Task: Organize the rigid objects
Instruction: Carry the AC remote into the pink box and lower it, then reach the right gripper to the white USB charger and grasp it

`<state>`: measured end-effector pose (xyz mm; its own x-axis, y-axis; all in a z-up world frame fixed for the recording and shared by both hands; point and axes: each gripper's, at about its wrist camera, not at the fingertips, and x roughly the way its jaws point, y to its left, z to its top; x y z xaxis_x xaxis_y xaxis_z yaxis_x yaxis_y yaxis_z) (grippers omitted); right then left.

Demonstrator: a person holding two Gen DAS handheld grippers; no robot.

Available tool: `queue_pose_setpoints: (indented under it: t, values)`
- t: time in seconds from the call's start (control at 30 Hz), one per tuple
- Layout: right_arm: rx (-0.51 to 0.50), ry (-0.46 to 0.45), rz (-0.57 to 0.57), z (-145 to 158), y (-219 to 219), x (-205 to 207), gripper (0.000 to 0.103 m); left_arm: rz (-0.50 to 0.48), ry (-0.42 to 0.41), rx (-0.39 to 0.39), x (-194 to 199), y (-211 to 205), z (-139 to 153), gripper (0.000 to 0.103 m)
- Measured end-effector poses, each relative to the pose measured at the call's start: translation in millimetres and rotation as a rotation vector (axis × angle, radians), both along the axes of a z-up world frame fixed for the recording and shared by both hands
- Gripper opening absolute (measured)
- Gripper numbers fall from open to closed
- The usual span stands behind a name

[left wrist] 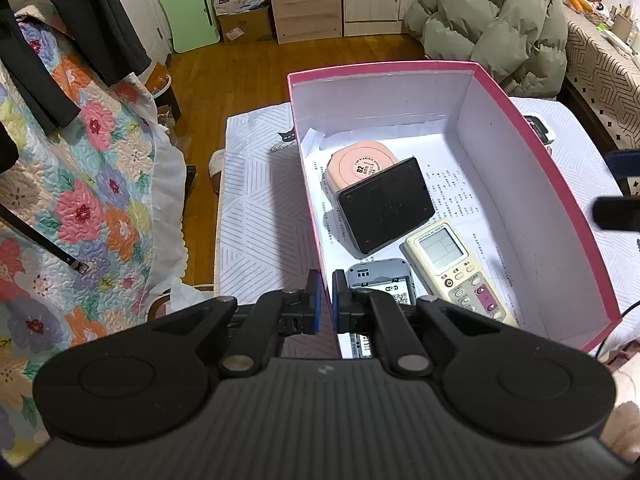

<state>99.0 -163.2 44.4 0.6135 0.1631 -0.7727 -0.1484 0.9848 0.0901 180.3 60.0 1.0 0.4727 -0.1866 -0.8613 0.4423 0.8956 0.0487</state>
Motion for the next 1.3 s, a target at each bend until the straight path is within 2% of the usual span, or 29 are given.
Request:
queue_pose_setpoints:
  t: [0.13, 0.4, 0.5, 0.63, 0.7, 0.8, 1.1, 1.17, 1.3]
  values:
    - [-0.023, -0.009, -0.03, 8.0, -16.0, -7.6, 0.063, 0.0, -0.004, 0.006, -0.3, -1.2, 2.2, 0.004]
    - [-0.017, -0.004, -0.097, -10.8, -48.1, -19.6, 0.064, 0.007, -0.006, 0.015, -0.6, -1.1, 3.4, 0.004]
    - [-0.001, -0.061, -0.114, -27.4, -72.4, -27.5, 0.064, 0.005, -0.006, 0.017, -0.4, -1.5, 4.0, 0.003]
    - [0.122, -0.022, -0.197, -63.7, -125.1, -21.9, 0.062, 0.002, -0.002, 0.022, 0.1, -3.2, 5.0, 0.003]
    - [0.134, 0.002, -0.241, -81.3, -141.3, -18.3, 0.058, 0.002, 0.0, 0.025, 1.2, -4.0, 5.3, 0.003]
    - [0.156, 0.038, -0.267, -102.7, -153.5, -12.0, 0.058, 0.002, -0.001, 0.026, 1.0, -4.4, 5.2, 0.003]
    - [0.203, 0.112, -0.269, -142.9, -142.6, 26.0, 0.059, -0.015, -0.014, 0.058, -0.7, -7.6, 4.2, 0.003]
    - [0.164, 0.146, -0.288, -150.4, -135.7, 39.5, 0.059, -0.007, -0.012, 0.06, -0.1, -8.3, 4.2, 0.003]
    - [0.104, 0.126, -0.322, -153.1, -125.8, 54.2, 0.061, -0.001, -0.012, 0.064, -0.6, -8.7, 4.2, 0.003]
